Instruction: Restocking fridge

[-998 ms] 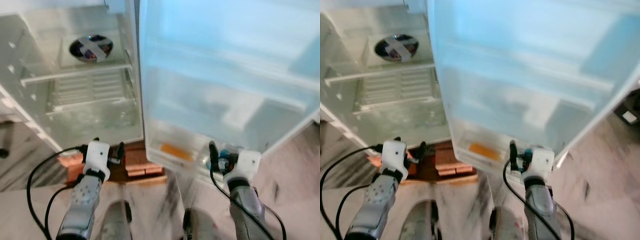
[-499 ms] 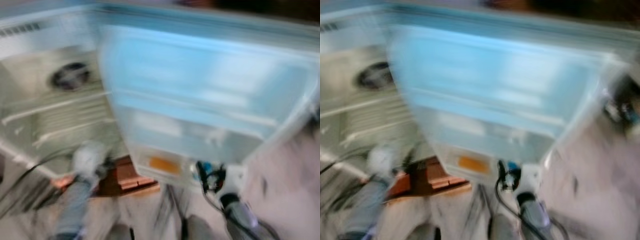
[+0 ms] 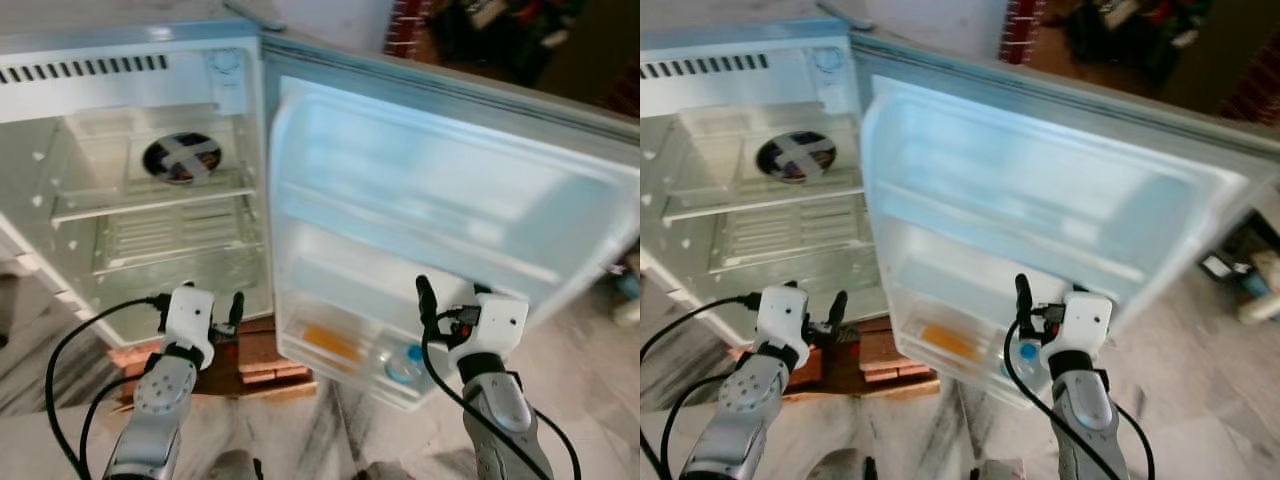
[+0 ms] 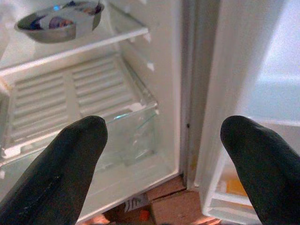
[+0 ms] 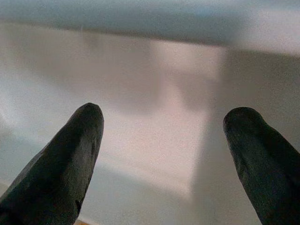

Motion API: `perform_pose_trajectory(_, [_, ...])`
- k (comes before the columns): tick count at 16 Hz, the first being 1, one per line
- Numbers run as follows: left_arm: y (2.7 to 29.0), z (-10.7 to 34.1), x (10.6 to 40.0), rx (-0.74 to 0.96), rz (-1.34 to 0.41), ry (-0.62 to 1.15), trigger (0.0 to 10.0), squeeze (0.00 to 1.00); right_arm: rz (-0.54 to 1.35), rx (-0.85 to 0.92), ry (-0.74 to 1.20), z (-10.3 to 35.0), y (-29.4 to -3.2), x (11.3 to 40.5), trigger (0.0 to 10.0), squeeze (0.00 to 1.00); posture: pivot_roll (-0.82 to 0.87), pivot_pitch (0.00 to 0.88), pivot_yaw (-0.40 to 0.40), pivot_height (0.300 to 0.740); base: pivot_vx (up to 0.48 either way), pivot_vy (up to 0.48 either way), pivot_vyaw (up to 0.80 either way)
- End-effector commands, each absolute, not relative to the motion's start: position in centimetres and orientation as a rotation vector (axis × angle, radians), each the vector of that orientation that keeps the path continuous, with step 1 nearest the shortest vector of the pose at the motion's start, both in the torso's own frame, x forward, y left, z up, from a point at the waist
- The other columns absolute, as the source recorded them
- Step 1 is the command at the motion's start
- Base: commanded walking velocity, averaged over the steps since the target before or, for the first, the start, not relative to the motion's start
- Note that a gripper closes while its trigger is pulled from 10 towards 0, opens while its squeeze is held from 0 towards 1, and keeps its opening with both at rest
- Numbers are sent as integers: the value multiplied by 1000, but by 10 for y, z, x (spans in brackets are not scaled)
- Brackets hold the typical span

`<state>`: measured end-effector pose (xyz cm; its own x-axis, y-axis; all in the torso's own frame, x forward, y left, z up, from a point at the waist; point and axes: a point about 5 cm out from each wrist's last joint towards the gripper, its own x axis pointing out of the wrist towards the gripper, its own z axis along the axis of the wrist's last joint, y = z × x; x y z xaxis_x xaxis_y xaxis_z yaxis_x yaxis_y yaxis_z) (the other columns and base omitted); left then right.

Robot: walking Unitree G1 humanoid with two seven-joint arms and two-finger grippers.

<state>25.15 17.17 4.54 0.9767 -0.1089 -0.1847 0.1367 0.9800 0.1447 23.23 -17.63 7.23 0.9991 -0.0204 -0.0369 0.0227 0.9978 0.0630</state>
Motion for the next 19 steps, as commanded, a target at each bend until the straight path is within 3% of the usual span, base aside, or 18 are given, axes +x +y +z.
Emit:
perform_pose_trajectory(1, [175, 41, 247, 164, -119, 196, 10000, 0, -33, 62, 39, 72, -179, 234, 10000, 0, 62, 47, -41, 740, -341, 0, 0])
perform_pose_trajectory(12, [174, 43, 253, 189, -121, 192, 10000, 0, -39, 61, -2, 80, -180, 246, 10000, 0, 77, 74, -27, 740, -345, 0, 0])
perform_pose_trajectory(19, [192, 73, 253, 169, -140, 93, 10000, 0, -94, 67, -62, 96, -187, 257, 10000, 0, 75, 79, -31, 740, 0, 0, 0])
